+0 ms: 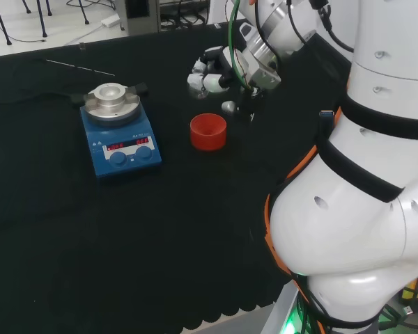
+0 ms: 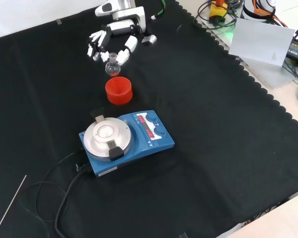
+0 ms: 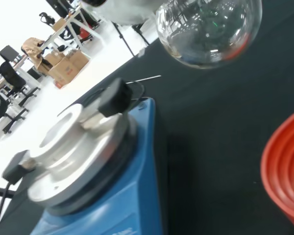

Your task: Place the round-bottom flask on the heater.

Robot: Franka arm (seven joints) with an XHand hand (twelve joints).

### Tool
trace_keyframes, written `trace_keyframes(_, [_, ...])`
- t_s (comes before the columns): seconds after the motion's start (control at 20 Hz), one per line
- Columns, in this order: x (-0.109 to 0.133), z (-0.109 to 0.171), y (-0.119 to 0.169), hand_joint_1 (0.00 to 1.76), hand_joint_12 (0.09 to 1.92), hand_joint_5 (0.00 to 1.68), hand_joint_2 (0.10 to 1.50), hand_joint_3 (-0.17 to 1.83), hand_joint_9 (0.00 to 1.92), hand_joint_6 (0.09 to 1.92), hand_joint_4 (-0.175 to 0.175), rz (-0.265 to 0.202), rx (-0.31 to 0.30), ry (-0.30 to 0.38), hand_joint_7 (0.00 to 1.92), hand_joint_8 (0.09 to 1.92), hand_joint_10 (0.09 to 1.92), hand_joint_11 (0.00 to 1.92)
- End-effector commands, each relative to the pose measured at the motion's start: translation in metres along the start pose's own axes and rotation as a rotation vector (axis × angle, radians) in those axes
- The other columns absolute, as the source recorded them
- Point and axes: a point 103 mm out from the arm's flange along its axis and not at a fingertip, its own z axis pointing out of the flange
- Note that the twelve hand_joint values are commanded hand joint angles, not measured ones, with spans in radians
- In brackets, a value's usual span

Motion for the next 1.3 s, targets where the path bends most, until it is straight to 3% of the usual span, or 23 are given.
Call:
trace_keyframes(0.05, [0.017, 0.0, -0.006, 1.04, 1.32, 1.05, 1.07, 0.02, 0.67, 0.92, 0.175, -0.013, 0.022, -0.017, 0.47, 0.53, 0.51, 0.17])
trace_keyframes(0.3, [0.028, -0.002, -0.001, 1.04, 1.33, 1.05, 1.07, 0.03, 0.67, 0.91, 0.175, -0.022, 0.037, -0.022, 0.48, 0.53, 0.51, 0.18])
trace_keyframes(1.3, [0.111, 0.045, 0.077, 1.06, 1.32, 1.08, 1.05, 0.03, 0.68, 0.86, 0.166, -0.181, 0.151, -0.037, 0.5, 0.52, 0.5, 0.18])
